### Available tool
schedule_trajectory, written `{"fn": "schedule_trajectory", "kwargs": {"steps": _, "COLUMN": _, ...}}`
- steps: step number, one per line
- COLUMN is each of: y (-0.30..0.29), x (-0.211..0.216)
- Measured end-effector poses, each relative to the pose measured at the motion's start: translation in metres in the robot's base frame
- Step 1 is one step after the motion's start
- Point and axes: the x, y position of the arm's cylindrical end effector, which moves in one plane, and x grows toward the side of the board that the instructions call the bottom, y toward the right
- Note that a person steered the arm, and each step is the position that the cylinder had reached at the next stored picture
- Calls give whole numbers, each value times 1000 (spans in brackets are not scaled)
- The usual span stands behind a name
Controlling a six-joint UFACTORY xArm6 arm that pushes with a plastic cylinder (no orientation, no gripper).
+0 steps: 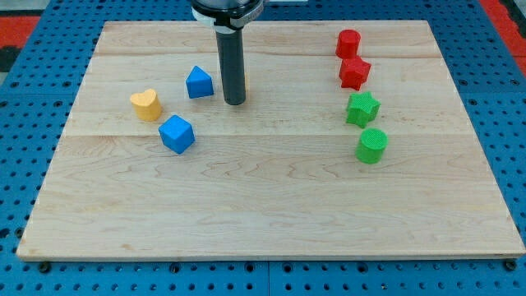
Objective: Move the blue cube in between the red star and yellow hexagon
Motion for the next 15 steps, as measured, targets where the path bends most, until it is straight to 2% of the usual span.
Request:
{"fn": "schedule_trajectory", "kwargs": {"steps": 1, "y": -10, "x": 15}}
{"fn": "schedule_trajectory", "kwargs": {"steps": 3, "y": -108, "x": 39}}
{"fn": "schedule_trajectory", "kwargs": {"steps": 4, "y": -145, "x": 34}}
{"fn": "schedule_trajectory", "kwargs": {"steps": 6, "y": -174, "x": 13}}
{"fn": "schedule_trajectory", "kwargs": {"steps": 7, "y": -222, "x": 7}}
{"fn": "schedule_trajectory", "kwargs": {"steps": 11, "y": -126, "x": 1}}
{"fn": "schedule_trajectory", "kwargs": {"steps": 12, "y": -140, "x": 8}}
{"fn": "schedule_trajectory", "kwargs": {"steps": 13, "y": -163, "x": 36}}
{"fn": "schedule_trajectory", "kwargs": {"steps": 14, "y": -153, "x": 87}}
{"fn": "schedule_trajectory", "kwargs": {"steps": 15, "y": -108, "x": 90}}
